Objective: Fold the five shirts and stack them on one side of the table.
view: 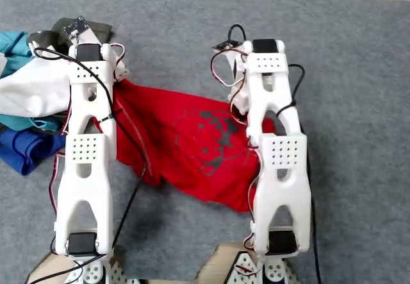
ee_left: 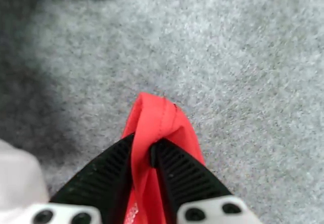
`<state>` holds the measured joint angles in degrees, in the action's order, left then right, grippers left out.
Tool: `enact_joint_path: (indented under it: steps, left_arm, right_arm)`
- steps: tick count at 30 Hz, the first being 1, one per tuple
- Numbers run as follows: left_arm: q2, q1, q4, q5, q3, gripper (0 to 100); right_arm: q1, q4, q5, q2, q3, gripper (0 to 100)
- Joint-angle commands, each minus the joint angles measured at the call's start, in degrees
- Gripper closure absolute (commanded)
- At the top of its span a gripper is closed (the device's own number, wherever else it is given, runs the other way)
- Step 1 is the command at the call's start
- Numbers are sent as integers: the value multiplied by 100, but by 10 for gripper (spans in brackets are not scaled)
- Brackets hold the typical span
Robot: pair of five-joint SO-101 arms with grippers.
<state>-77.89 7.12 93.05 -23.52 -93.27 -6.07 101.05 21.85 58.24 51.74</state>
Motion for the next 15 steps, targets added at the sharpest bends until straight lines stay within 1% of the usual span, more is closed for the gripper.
enact_joint_path:
  steps: [1, 4, 8, 11, 15]
  left_arm:
    - [84, 62, -79, 26, -264, 981]
    - [92, 79, -70, -9, -264, 981]
    - [119, 62, -88, -18, -273, 981]
    - [119, -97, -114, -18, -273, 981]
    - [119, -273, -167, -18, -273, 981]
  right_arm:
    - [189, 114, -79, -127, 541, 995]
    - [330, 105, -246, -277, 1121, 995]
    - [347, -97, -237, -321, 2053, 995]
    - [374, -721, -229, -312, 2589, 995]
    - [541, -2004, -220, -163, 2730, 995]
